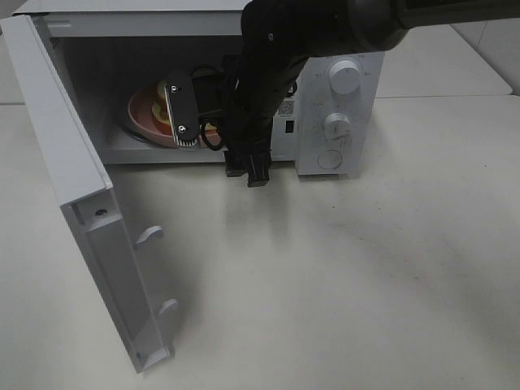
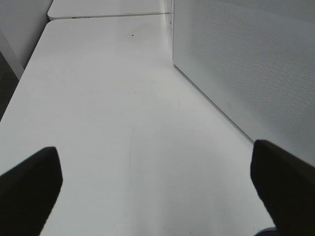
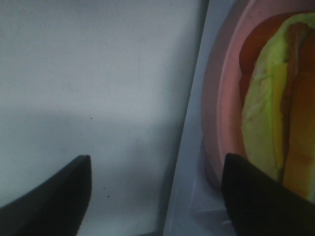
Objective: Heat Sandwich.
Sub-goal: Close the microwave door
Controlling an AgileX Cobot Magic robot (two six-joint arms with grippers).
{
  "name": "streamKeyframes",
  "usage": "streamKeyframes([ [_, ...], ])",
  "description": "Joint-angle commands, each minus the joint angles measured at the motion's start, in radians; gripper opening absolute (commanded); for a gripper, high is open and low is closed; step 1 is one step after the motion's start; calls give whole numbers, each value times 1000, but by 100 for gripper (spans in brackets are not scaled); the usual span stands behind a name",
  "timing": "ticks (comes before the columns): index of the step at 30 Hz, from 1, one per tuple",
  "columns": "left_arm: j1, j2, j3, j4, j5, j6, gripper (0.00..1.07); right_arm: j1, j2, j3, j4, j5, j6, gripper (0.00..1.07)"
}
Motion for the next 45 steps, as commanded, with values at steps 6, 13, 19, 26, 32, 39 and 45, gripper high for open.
streamKeyframes([
  [6,4,-26,2,-8,-9,4,99,2,-108,139,-1,-82,3,72],
  [13,4,-26,2,-8,-9,4,99,2,-219,296,0,-148,3,72],
  [19,4,-26,2,-8,-9,4,99,2,-329,434,3,-192,4,72],
  [26,4,-26,2,-8,-9,4,99,2,-419,548,3,-201,63,72],
  [32,4,-26,2,-8,-9,4,99,2,-514,641,3,-201,153,72],
  [39,4,-26,2,-8,-9,4,99,2,-639,741,3,-199,298,72],
  [45,4,-26,2,-8,-9,4,99,2,-738,799,3,-170,555,72],
])
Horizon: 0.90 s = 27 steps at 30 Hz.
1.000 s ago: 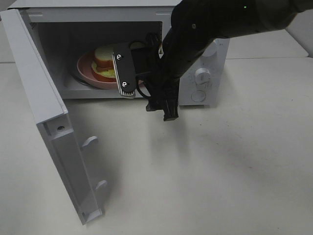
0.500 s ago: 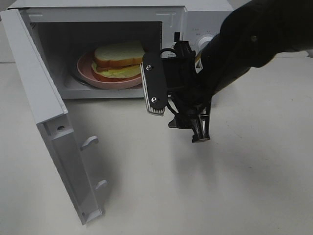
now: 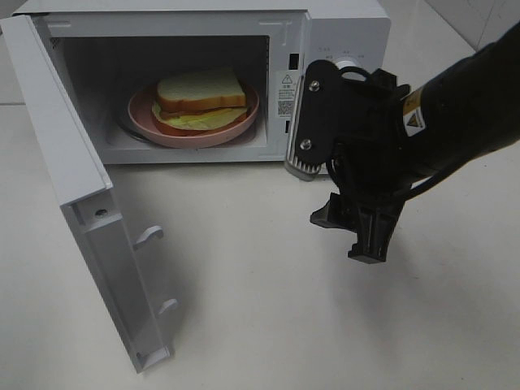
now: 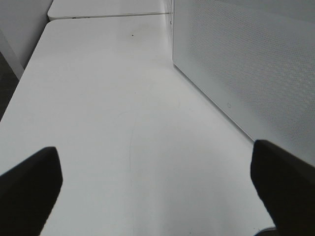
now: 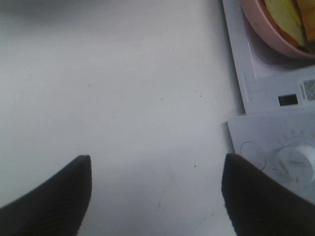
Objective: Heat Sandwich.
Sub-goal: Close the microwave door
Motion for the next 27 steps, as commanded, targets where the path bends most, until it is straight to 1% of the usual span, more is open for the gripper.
streamKeyframes([
  [1,4,-26,2,-8,-9,4,99,2,-58,22,3,48,188,72],
  [3,4,-26,2,-8,-9,4,99,2,-93,27,2,109,330,72],
  [5,4,-26,2,-8,-9,4,99,2,-102,27,1,135,368,72],
  [7,4,-26,2,-8,-9,4,99,2,-133,27,1,207,494,72],
  [9,4,-26,2,-8,-9,4,99,2,-151,27,0,253,545,72],
  [10,4,-26,2,-8,-9,4,99,2,-151,27,0,253,545,72],
  [13,4,-26,2,-8,-9,4,99,2,-192,27,0,354,605,72],
  [15,4,-26,2,-8,-9,4,99,2,-206,27,0,376,617,72],
  [18,4,-26,2,-8,-9,4,99,2,-258,25,4,476,656,72],
  [20,4,-26,2,-8,-9,4,99,2,-271,25,4,496,663,72],
  [22,4,-26,2,-8,-9,4,99,2,-322,25,4,558,673,72],
  [25,4,-26,2,-8,-9,4,99,2,-354,25,5,587,675,72],
  [27,4,-26,2,-8,-9,4,99,2,-404,25,6,630,686,72],
])
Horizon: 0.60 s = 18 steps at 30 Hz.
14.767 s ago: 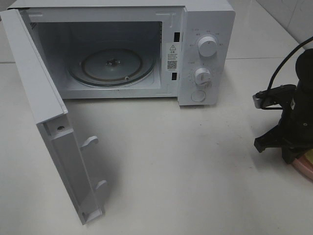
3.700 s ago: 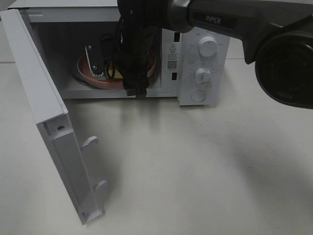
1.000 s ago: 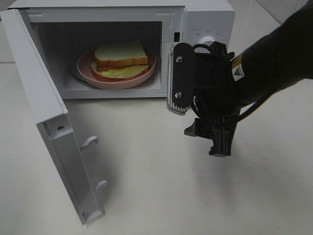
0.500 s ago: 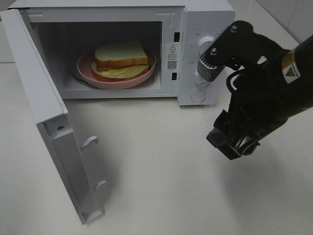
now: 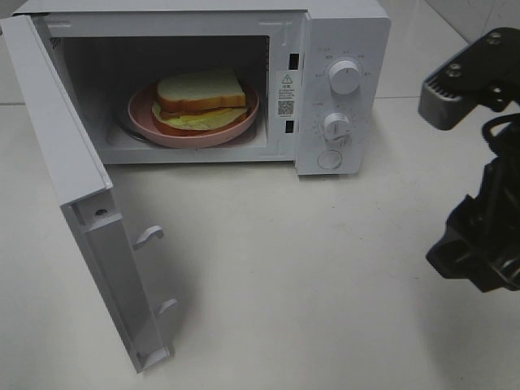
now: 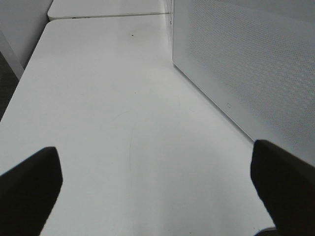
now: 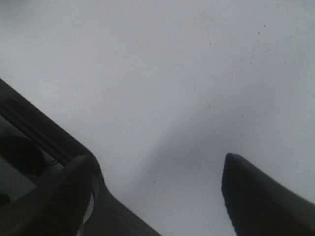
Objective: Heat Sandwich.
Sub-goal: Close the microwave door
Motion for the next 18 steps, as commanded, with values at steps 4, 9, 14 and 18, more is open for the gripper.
streamKeyframes([
  [4,4,-26,2,-8,-9,4,99,2,-91,3,2,99,40,72],
  [9,4,-26,2,-8,-9,4,99,2,-199,3,2,193,40,72],
  [14,4,-26,2,-8,-9,4,99,-19,-314,3,3,238,40,72],
  [18,4,-26,2,-8,-9,4,99,-133,-387,3,1,256,34,72],
])
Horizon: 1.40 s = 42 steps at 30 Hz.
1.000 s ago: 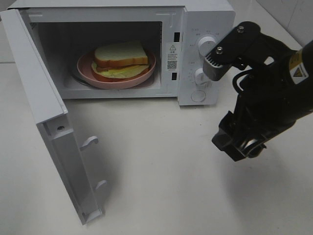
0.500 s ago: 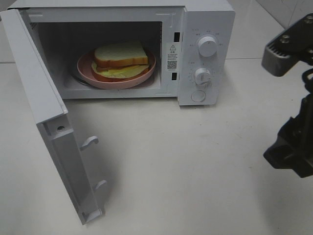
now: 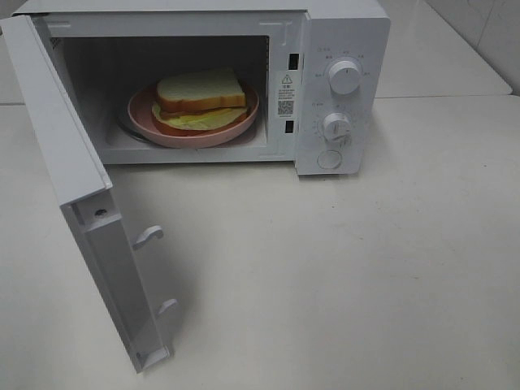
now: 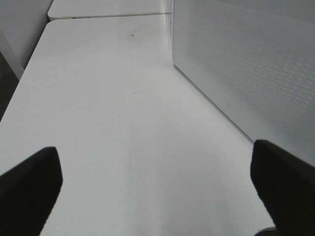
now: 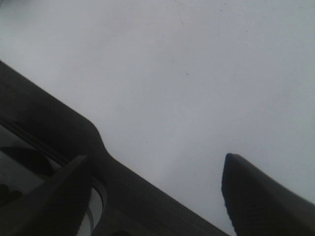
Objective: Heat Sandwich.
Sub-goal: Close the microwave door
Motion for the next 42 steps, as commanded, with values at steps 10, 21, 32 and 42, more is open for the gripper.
streamKeyframes([
  [10,4,-26,2,-8,-9,4,99,-222,-199,33,-6,29,0,72],
  [21,4,-26,2,-8,-9,4,99,-375,-386,191,-5,-41,11,72],
  [32,4,-26,2,-8,-9,4,99,-478,-578,255,5,-68,16,72],
  [42,4,-26,2,-8,-9,4,99,-558,-723,286,8,-133,49,72],
])
